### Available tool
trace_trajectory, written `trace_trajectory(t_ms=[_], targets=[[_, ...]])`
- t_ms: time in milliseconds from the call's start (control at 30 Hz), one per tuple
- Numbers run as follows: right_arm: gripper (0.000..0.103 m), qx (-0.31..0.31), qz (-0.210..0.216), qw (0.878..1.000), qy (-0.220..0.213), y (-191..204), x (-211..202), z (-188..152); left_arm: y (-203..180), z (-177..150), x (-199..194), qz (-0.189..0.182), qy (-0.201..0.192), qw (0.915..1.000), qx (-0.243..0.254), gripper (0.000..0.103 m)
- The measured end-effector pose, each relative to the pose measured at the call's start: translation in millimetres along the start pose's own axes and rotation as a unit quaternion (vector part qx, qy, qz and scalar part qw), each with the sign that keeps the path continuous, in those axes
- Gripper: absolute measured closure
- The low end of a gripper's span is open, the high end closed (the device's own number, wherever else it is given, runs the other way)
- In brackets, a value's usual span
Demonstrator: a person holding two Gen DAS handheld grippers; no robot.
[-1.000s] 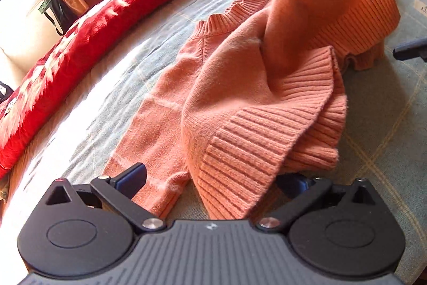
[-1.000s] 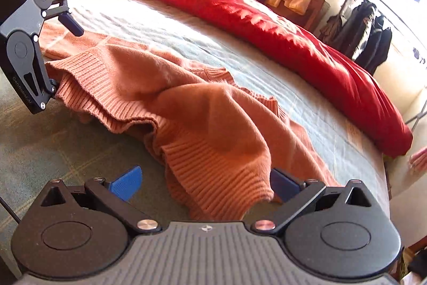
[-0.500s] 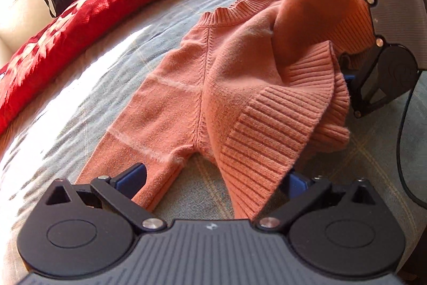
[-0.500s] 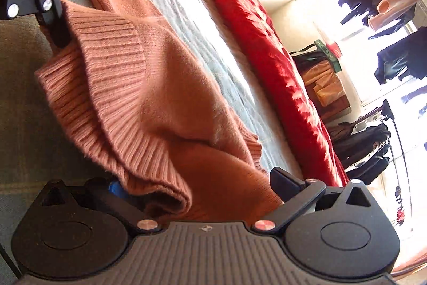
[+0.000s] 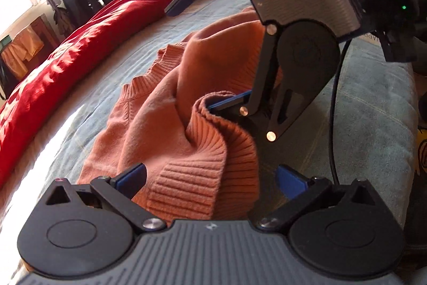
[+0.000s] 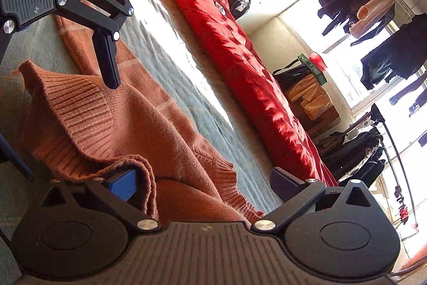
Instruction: Fold clothes
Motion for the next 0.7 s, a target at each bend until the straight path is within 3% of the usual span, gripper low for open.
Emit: trace_trajectory(t_ms=[167,267,467,700], targets=[[0.000,0.004,0.010,1.000,0.010,0.0,-8.8,-12.1,-7.5,15.9,33.7,0.037,0.032,0.9977,0.048,0.001],[0.000,0.012,0.016,0.999,0.028,-0.9,-11.9,-21.2,-5.5,19.4,47.5,0.064,0.058,0.9957,0.033,0.001],[0.000,0.033,0.020,0.997,0.067,3.0,-16.0,-46.0,-4.5,31.3,61.4,0.108,0.059,0.9921,0.024,0.001],[0.000,0.069,0.025,0.993,0.092,1.3,-21.6,-58.6,10.4,38.5,55.5,0.207,0.063,0.9755,0.038,0.000]])
Point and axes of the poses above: each gripper's, at about its wrist camera, not at the fingertips, and x roughly the way its jaws point, y to its left, z to its top, the point moved 3 cm from there along x, roughly the way its jaws point, and after that the axes turned 14 degrees about x, right-handed, at the moved point
